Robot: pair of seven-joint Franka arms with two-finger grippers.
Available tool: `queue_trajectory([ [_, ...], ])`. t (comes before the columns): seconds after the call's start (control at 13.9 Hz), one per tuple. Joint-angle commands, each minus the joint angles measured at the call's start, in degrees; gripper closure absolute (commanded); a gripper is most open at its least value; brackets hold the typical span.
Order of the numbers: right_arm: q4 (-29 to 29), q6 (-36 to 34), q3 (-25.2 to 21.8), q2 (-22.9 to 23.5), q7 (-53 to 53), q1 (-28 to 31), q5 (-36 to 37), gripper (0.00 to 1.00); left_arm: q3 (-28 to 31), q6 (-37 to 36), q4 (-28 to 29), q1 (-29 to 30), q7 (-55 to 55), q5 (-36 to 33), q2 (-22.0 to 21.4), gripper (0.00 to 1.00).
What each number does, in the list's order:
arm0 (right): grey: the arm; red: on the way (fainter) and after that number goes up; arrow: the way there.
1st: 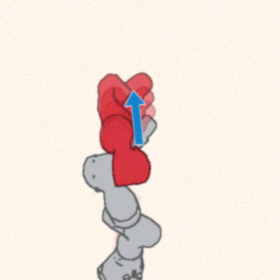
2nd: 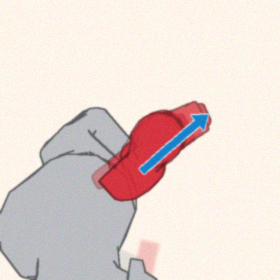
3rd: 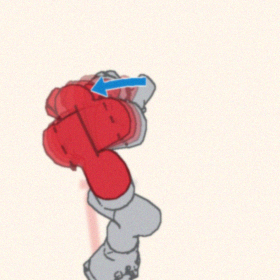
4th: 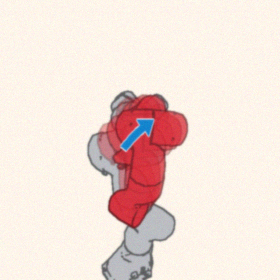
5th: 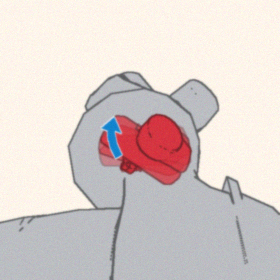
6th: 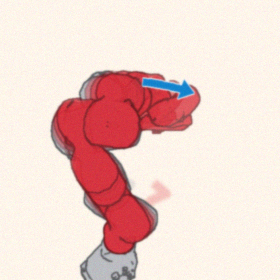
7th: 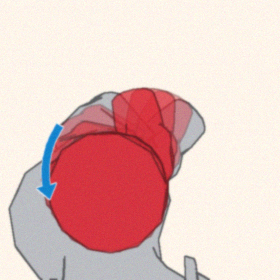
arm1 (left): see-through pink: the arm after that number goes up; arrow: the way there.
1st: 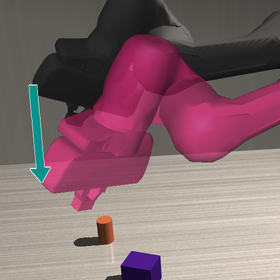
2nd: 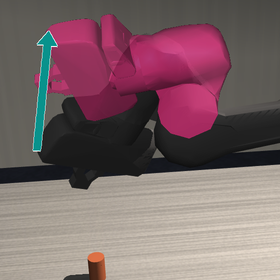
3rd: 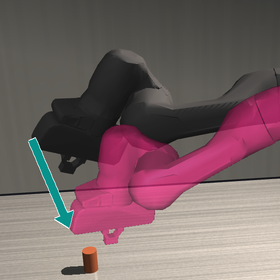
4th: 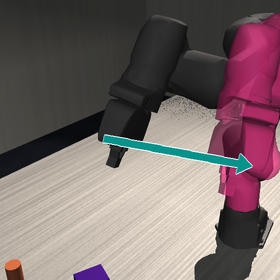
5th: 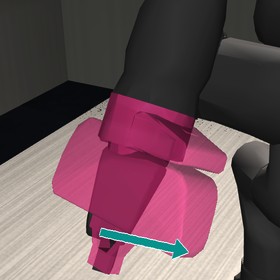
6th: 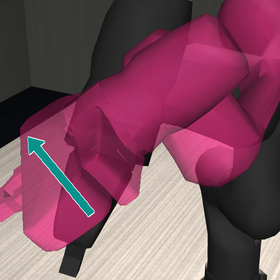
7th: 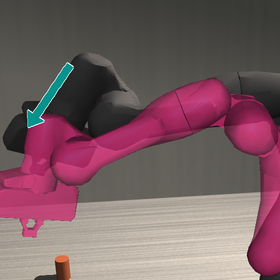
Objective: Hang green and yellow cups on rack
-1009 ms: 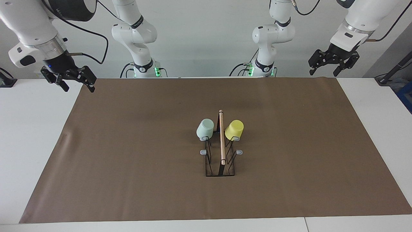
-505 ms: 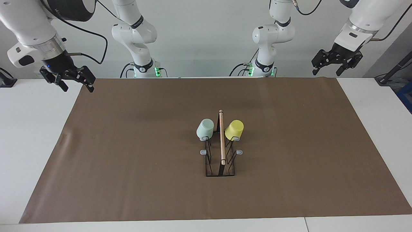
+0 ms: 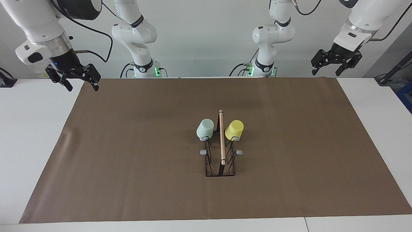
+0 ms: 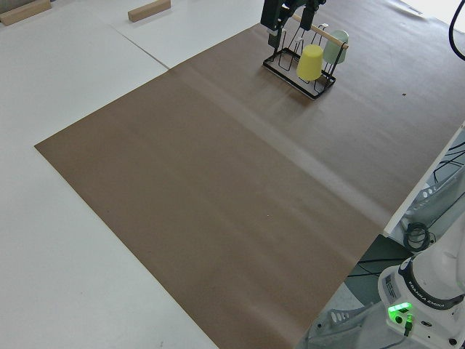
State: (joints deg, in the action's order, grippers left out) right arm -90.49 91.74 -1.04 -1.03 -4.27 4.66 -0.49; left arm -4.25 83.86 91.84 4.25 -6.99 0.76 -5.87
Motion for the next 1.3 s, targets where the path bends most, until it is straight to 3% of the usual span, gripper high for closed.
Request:
queue_trajectory([
  [0.0,-2.3,1.6,0.6,-1.5,-1.2,0.9,0.1,0.0,-0.1,0.7,1.9,0.4,-1.0,0.5,-1.8,0.0],
  [1.23,-1.7,1.2,0.6,-1.4,-1.4,0.9,0.1,0.0,-1.5,-0.4,2.0,-2.1,-2.1,0.9,-1.8,0.0],
])
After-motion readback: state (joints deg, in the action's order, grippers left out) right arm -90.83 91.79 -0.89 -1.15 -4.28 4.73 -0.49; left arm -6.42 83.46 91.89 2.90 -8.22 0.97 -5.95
